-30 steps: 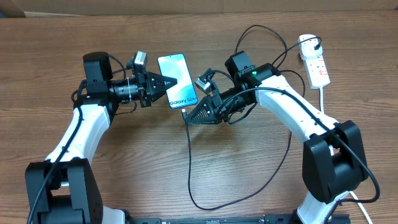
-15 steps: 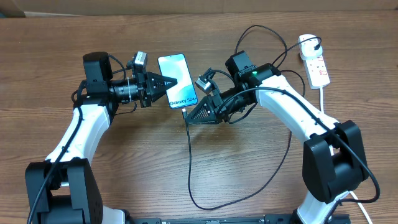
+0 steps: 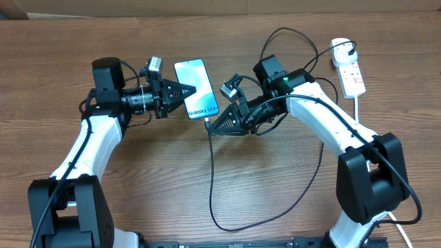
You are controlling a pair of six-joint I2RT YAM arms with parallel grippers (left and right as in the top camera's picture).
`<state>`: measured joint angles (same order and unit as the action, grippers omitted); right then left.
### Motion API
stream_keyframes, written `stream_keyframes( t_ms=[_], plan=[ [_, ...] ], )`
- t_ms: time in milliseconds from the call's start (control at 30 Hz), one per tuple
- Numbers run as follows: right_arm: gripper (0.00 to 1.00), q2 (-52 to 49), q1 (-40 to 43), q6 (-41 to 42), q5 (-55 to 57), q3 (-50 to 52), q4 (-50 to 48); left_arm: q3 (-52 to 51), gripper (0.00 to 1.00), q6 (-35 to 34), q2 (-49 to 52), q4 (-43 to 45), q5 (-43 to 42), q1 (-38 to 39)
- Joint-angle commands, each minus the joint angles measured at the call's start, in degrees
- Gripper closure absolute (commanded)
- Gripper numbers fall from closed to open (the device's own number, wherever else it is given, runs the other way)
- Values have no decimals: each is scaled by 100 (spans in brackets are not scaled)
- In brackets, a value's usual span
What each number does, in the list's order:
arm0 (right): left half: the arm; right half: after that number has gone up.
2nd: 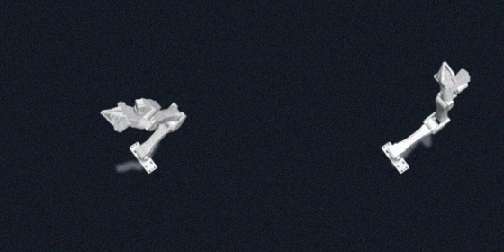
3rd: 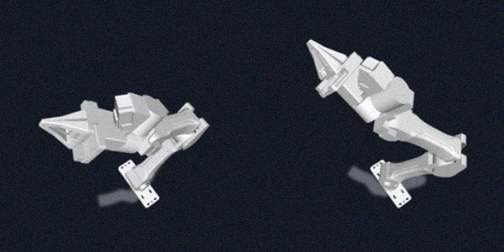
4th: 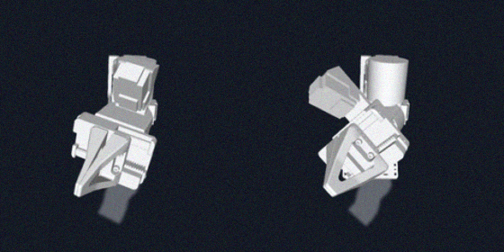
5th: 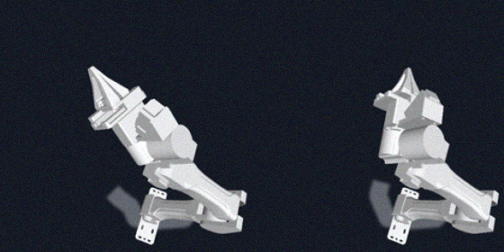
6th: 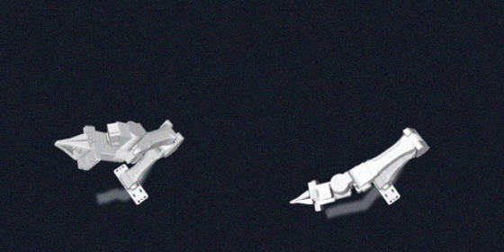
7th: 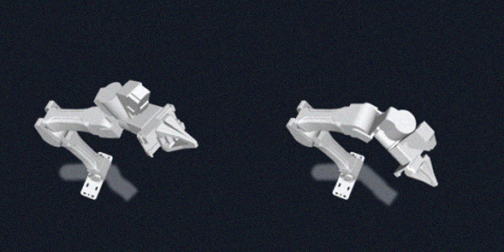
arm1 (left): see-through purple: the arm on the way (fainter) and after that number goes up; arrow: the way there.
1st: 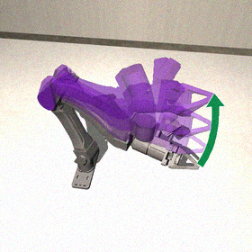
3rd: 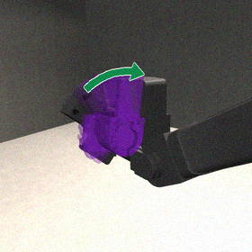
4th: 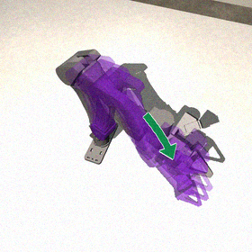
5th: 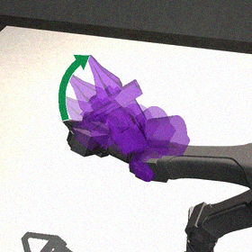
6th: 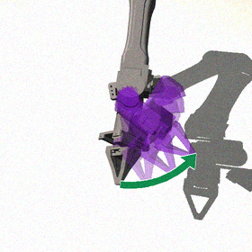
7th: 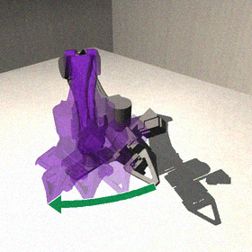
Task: Plug charger to phone and switch on socket
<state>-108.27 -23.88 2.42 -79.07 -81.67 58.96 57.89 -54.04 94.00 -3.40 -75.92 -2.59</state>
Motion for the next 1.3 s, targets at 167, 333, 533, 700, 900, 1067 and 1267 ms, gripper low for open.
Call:
stream_keyframes(
  t_ms=[167,333,533,700,900,1067,1267],
  plan=[
    [96,153,15,-4,-74,20,-20,33,96,107,-24,26,-225,26],
    [96,153,13,-4,-74,20,-20,33,96,107,-24,26,-280,26],
    [96,153,9,-2,-74,20,-17,33,96,107,-24,26,-280,28],
    [96,153,4,44,-74,20,-17,33,96,109,-24,26,-328,28],
    [96,153,-28,44,-74,20,-15,33,96,109,-24,26,-341,42],
    [96,153,-28,61,-74,20,-17,33,96,111,-24,26,-341,42],
    [96,153,-28,63,-74,20,-17,33,96,111,-24,26,-343,42]
  ],
)
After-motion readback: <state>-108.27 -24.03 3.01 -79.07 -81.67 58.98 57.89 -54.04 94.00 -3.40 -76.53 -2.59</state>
